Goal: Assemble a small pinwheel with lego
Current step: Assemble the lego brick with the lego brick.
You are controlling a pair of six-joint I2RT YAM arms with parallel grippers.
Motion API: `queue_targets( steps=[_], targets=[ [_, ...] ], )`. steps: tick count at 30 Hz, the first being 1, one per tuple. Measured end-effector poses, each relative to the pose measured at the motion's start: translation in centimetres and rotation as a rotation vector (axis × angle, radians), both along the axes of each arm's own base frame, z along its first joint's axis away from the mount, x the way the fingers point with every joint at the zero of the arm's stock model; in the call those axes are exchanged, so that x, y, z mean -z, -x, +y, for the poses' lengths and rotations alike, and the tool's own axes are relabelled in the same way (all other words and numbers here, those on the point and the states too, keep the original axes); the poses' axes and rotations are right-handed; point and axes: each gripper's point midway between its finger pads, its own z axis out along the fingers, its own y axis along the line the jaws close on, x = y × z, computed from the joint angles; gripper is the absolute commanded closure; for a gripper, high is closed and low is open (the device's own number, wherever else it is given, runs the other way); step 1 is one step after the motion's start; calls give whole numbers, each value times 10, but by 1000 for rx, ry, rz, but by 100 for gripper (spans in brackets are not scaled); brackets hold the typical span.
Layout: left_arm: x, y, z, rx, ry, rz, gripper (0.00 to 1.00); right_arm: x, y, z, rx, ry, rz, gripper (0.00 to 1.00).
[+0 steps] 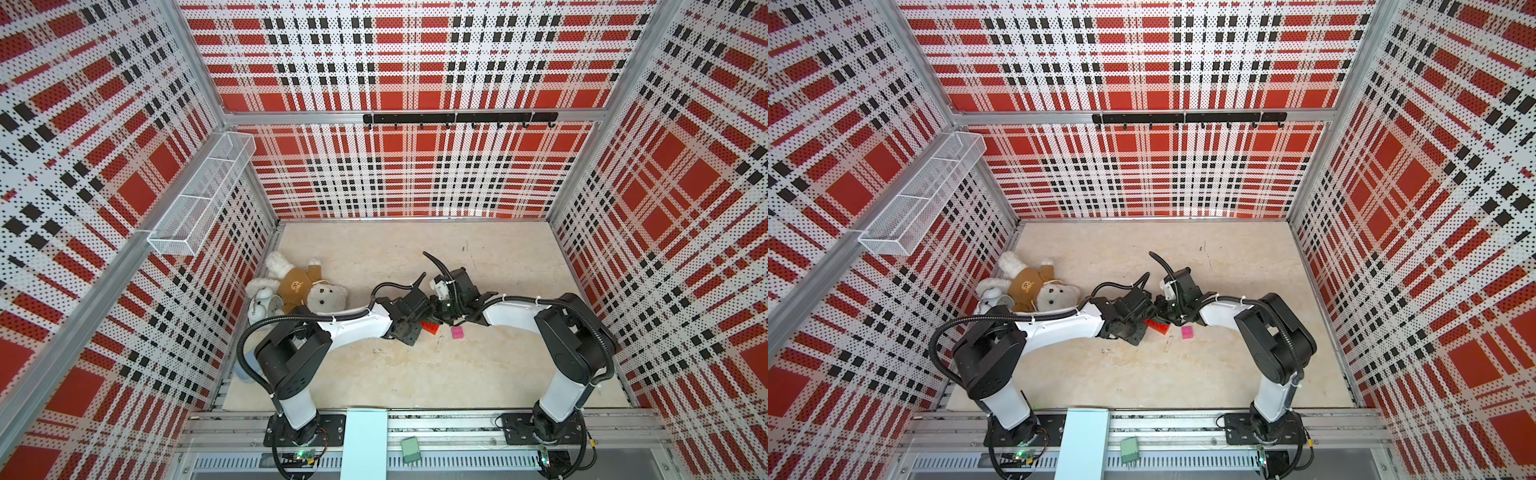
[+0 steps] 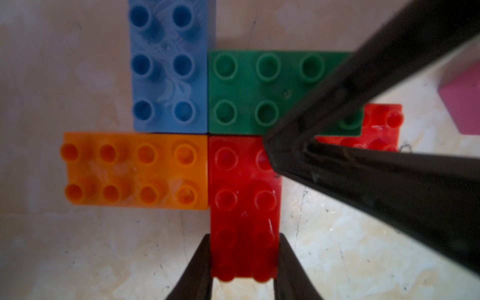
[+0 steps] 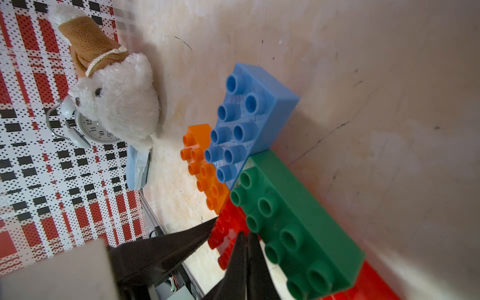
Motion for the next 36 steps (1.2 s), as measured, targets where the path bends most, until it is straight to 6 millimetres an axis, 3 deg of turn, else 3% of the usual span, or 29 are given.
queue_targets(
  steps=[7, 10, 15, 22, 25, 28, 31, 34, 36],
  targets=[
    [0, -4, 2, -13, 5, -2, 68, 0, -5, 4, 5, 14, 4, 100],
    [0, -4, 2, -13, 6, -2, 53, 0, -5, 4, 8, 15, 5, 100],
    [-6, -4, -5, 4, 44, -20, 16, -2, -5, 6, 3, 9, 3, 97],
    [-28, 7, -2, 19, 88, -59, 0, -7, -2, 6, -9, 36, 28, 93],
    [-43, 17, 4, 20, 115, -87, 1, -18, -1, -1, -5, 44, 20, 83],
    [-65, 28, 17, -2, 173, -125, 0, -39, -1, -14, 3, 64, -19, 63],
    [-92, 37, 29, -33, 260, -176, 0, -66, -4, -40, 49, 121, -89, 44],
    [-118, 42, 40, -73, 368, -228, 1, -83, -4, -73, 99, 252, -149, 35],
    [-132, 43, 49, -104, 444, -250, 1, -82, 0, -93, 114, 352, -156, 33]
  ],
)
